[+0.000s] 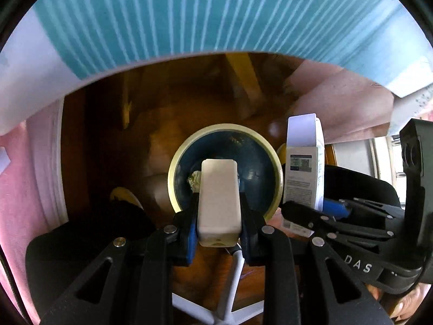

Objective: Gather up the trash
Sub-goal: 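Carry both items over the bin and open both tools to drop them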

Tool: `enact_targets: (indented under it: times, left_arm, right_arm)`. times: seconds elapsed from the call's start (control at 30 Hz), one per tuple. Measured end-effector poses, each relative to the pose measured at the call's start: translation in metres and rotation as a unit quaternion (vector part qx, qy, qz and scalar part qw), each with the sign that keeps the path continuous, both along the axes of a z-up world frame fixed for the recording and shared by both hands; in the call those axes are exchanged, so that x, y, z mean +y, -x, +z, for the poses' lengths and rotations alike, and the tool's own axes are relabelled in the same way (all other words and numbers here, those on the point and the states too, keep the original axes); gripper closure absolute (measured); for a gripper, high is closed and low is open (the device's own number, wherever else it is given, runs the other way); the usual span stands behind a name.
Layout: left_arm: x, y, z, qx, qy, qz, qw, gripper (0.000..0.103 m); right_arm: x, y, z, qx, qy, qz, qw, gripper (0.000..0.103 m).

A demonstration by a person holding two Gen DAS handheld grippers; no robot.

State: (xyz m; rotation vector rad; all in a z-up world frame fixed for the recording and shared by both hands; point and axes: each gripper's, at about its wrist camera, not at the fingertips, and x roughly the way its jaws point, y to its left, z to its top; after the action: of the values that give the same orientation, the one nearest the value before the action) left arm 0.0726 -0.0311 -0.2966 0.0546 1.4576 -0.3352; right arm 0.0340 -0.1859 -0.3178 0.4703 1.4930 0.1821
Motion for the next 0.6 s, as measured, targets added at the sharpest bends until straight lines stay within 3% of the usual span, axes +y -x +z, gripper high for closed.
enact_targets:
  times: [0.1,0.2,0.3,0.37,0.43,0.6]
  left_arm:
    - [-0.008,0.0,-0.008,0.0,-0.014,-0.011,0.9998,0.079]
    - [-0.019,-0.005,-0.01,-0.003,-0.032,-0.019,0.9993,0.068]
    - [-0.015,-0.007,-0.01,-0.012,-0.039,-0.013,0.9991,0.053]
    - [-0.012,-0.01,-0.008,-0.013,-0.041,-0.006,0.9991,0.03]
    - [-0.008,-0.01,-0.007,-0.013,-0.036,0.001,0.9993,0.023]
    - [-0.005,-0.006,0.002,-0.025,-0.038,0.0,0.9989,0.022]
  right_arm:
    - [0.004,0.001,-0.007,0.008,0.004,0.003,1.0,0.069]
    - [0.006,-0.001,-0.008,0.018,-0.003,0.007,1.0,0.068]
    - [0.001,-0.002,-0.011,0.023,-0.003,-0.002,1.0,0.064]
    - [-0.004,-0.001,-0.014,0.024,-0.007,-0.017,1.0,0.057]
    - [-0.008,-0.002,-0.016,0.025,-0.006,-0.028,0.999,0.048]
    - [-0.009,-0.005,-0.011,0.023,-0.005,-0.031,0.999,0.045]
